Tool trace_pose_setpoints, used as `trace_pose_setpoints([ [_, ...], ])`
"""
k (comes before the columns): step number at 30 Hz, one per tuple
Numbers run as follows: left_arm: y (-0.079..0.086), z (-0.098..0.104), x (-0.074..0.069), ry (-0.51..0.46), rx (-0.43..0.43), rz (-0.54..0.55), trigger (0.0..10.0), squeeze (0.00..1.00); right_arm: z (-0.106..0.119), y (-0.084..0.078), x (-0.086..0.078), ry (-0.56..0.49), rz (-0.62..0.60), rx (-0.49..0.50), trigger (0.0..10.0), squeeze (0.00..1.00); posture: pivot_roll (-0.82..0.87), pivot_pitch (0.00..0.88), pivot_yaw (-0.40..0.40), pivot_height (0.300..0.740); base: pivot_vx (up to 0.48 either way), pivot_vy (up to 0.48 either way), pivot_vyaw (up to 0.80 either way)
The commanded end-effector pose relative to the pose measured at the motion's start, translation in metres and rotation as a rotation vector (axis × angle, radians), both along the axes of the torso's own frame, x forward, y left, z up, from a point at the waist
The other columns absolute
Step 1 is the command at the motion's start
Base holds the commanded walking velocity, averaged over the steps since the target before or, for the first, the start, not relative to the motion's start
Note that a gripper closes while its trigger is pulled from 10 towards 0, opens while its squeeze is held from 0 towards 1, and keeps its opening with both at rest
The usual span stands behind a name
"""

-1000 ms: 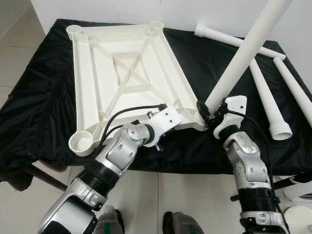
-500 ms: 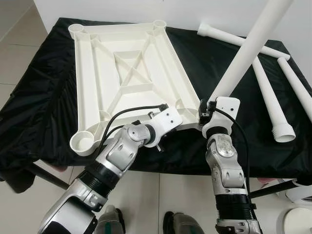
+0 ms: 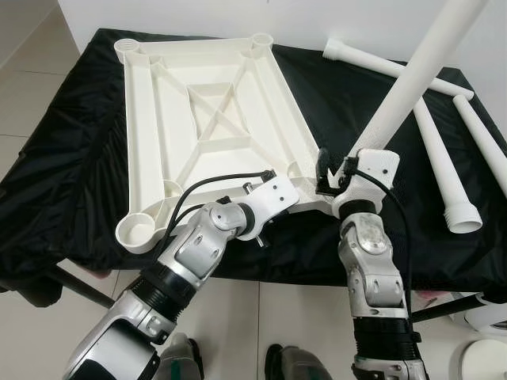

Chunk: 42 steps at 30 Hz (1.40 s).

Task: Building children table

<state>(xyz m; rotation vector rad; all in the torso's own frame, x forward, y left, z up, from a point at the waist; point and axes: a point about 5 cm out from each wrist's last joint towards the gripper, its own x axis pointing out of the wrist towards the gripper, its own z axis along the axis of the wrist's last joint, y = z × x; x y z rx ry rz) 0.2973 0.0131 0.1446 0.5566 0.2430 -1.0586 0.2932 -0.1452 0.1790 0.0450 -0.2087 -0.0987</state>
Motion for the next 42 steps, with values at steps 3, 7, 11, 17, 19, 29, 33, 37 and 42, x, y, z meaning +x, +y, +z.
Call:
trace_pose_setpoints([
  [3,-0.011,-0.010,-0.012,0.061,0.012,-0.088,10.0,1.00,-0.001,0.002,-0.004,-0.005,0.031,0.015,10.0,0.00,-0.03,0.104,-0.051,0.740,0.000,0.000,0.00],
  [7,-0.010,-0.010,-0.011,0.051,0.023,-0.083,10.0,0.21,-0.002,0.002,-0.006,-0.005,0.042,0.010,10.0,0.00,-0.03,0.104,-0.050,0.740,0.000,0.000,0.00],
  [11,-0.006,-0.010,-0.009,0.048,0.031,-0.077,10.0,0.00,-0.007,-0.003,-0.014,-0.001,0.052,-0.004,10.0,0.00,-0.03,0.101,-0.053,0.740,0.000,0.000,0.00],
  [17,0.001,0.001,-0.003,0.040,-0.002,-0.071,10.0,0.00,-0.012,-0.007,-0.023,-0.005,0.067,-0.005,10.0,0.00,-0.03,0.098,-0.054,0.740,0.000,0.000,0.00],
  [19,0.003,0.006,-0.002,0.039,-0.026,-0.077,10.0,0.00,-0.012,-0.007,-0.024,-0.007,0.072,-0.004,10.0,0.00,-0.03,0.098,-0.054,0.740,0.000,0.000,0.00],
  [29,0.015,0.068,-0.024,0.127,-0.362,-0.286,10.0,0.00,-0.019,-0.020,-0.045,-0.015,0.090,-0.011,10.0,0.00,-0.04,0.113,-0.059,0.740,0.000,0.000,0.00],
  [33,0.025,0.067,-0.018,0.104,-0.347,-0.250,10.0,0.00,-0.024,-0.021,-0.053,0.000,0.099,-0.004,10.0,0.00,-0.04,0.117,-0.056,0.740,0.000,0.000,0.00],
  [37,0.029,0.064,-0.006,0.110,-0.359,-0.148,10.0,0.00,-0.027,-0.019,-0.058,0.013,0.116,-0.014,10.0,0.00,-0.04,0.124,-0.056,0.740,0.000,0.000,0.00],
  [42,0.033,0.054,0.007,0.075,-0.319,0.016,10.0,0.00,-0.025,-0.022,-0.056,0.002,0.130,-0.008,10.0,0.00,-0.04,0.129,-0.053,0.740,0.000,0.000,0.00],
])
